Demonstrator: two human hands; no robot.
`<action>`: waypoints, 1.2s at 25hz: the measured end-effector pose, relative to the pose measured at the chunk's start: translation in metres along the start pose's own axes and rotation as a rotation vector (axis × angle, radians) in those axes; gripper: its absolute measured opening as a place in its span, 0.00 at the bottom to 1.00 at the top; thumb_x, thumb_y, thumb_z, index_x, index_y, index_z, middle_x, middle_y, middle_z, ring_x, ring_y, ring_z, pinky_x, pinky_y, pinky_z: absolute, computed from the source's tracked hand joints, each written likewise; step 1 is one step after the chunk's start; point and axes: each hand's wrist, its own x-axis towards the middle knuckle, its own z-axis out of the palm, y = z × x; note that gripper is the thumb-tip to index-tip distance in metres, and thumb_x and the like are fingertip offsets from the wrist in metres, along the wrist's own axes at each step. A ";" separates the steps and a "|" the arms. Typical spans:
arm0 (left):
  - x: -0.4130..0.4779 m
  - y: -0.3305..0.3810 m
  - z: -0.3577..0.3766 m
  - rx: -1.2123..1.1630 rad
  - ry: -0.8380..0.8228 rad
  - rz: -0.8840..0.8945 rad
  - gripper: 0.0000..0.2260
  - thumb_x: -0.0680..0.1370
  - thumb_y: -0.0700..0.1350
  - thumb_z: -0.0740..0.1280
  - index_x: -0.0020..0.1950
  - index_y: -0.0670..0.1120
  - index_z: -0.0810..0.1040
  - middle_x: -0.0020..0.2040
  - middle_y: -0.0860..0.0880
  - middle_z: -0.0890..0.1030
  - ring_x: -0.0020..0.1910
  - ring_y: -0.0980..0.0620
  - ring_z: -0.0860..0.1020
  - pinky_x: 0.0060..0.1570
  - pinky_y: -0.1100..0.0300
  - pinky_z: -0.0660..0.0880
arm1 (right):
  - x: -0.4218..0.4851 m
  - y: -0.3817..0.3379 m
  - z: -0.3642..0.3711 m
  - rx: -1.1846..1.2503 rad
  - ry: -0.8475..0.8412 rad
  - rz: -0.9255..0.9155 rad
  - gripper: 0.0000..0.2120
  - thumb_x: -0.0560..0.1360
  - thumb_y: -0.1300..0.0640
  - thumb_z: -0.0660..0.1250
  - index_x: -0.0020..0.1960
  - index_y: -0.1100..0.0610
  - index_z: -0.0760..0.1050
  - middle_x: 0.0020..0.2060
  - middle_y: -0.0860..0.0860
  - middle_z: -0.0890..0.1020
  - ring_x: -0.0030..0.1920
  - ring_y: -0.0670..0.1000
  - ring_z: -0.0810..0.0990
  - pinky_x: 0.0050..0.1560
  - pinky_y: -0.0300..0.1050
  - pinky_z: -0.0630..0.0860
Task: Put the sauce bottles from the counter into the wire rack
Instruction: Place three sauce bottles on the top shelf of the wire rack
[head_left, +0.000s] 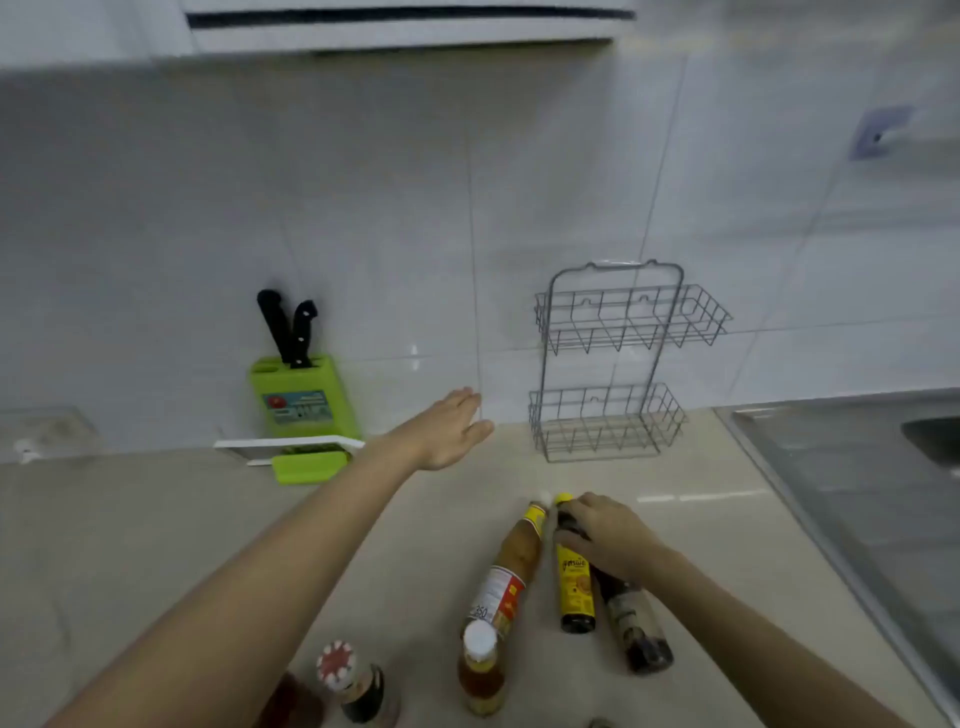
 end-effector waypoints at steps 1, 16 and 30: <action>0.008 0.003 0.003 -0.017 0.006 0.003 0.28 0.83 0.54 0.50 0.78 0.41 0.49 0.80 0.44 0.49 0.79 0.50 0.46 0.76 0.57 0.45 | 0.011 0.004 0.006 0.019 -0.003 0.005 0.20 0.78 0.43 0.58 0.64 0.53 0.70 0.57 0.55 0.76 0.59 0.58 0.75 0.57 0.49 0.71; 0.104 0.047 -0.014 -0.670 0.071 -0.058 0.24 0.83 0.54 0.52 0.78 0.48 0.56 0.78 0.50 0.59 0.77 0.53 0.59 0.73 0.58 0.56 | 0.127 0.009 0.036 0.010 -0.217 0.059 0.28 0.74 0.35 0.58 0.64 0.53 0.73 0.62 0.58 0.77 0.64 0.60 0.71 0.66 0.55 0.61; 0.138 0.055 -0.042 -1.237 -0.057 -0.051 0.41 0.75 0.71 0.39 0.79 0.46 0.50 0.80 0.48 0.54 0.78 0.52 0.56 0.78 0.52 0.52 | 0.109 -0.006 0.007 1.202 -0.077 0.227 0.15 0.75 0.48 0.68 0.52 0.57 0.69 0.52 0.61 0.79 0.50 0.56 0.81 0.47 0.54 0.81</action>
